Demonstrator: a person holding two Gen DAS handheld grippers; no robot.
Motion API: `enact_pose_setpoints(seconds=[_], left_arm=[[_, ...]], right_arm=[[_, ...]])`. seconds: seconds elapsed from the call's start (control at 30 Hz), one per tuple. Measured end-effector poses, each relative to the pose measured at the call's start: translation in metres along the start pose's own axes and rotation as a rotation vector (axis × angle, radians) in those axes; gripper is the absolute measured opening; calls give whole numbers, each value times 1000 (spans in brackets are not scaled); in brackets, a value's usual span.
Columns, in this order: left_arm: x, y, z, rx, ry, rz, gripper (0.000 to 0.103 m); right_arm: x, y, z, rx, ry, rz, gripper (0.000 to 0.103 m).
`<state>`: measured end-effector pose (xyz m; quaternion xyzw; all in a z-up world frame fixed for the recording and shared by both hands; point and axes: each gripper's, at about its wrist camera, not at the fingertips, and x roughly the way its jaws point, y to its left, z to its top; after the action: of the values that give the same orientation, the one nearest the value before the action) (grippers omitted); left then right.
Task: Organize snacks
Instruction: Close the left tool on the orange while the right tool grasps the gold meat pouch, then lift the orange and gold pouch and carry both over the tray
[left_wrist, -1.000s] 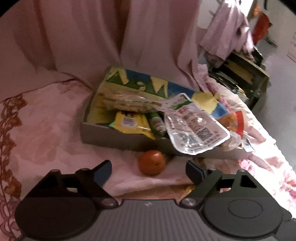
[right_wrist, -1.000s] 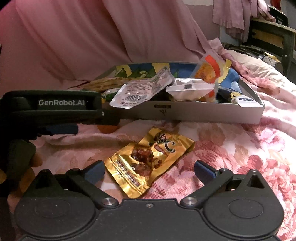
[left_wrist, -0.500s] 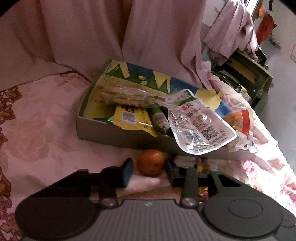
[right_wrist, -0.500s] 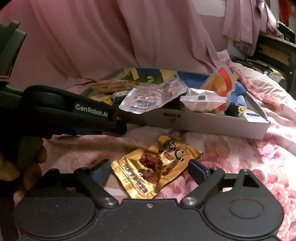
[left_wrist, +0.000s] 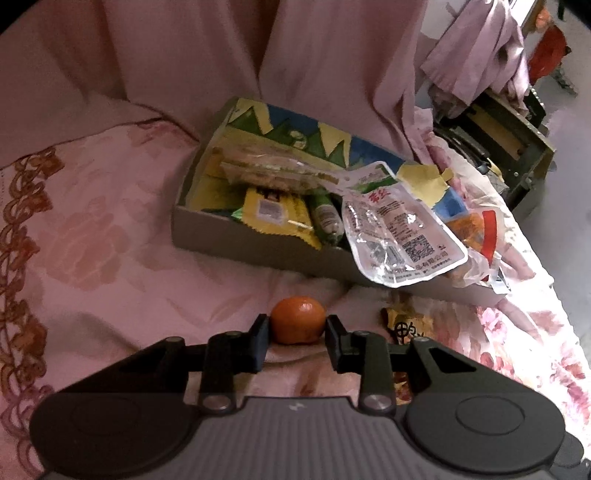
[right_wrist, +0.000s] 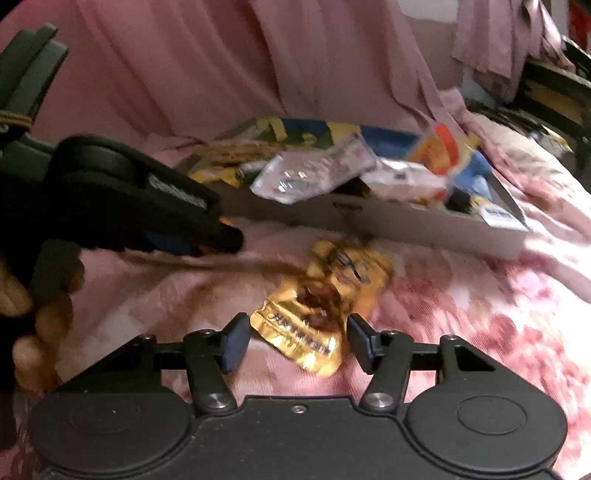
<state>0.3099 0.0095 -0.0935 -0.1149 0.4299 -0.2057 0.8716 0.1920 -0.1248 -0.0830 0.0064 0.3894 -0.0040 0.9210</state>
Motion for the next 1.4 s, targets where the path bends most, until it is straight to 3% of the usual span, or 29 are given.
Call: enact_pose_setpoints(seconds=[0.13, 0.27, 0.37, 0.53, 0.77, 1.2, 1.4], left_arm=[[-4, 0, 0, -3, 15, 18, 36], [-3, -1, 0, 1, 18, 27, 36], [-2, -1, 0, -2, 19, 28, 36], [0, -1, 2, 1, 21, 33, 36], [2, 0, 2, 4, 21, 39, 36], [3, -2, 3, 15, 23, 47, 36], [2, -2, 4, 9, 15, 53, 35]], right_arm=[[-6, -1, -5, 25, 22, -19, 61], [-5, -7, 1, 86, -34, 1, 83], [7, -9, 8, 105, -67, -2, 86], [29, -14, 10, 124, -46, -29, 85], [33, -12, 10, 109, -67, -54, 70], [20, -5, 8, 75, -92, -98, 52], [11, 5, 4, -23, -124, -111, 46]])
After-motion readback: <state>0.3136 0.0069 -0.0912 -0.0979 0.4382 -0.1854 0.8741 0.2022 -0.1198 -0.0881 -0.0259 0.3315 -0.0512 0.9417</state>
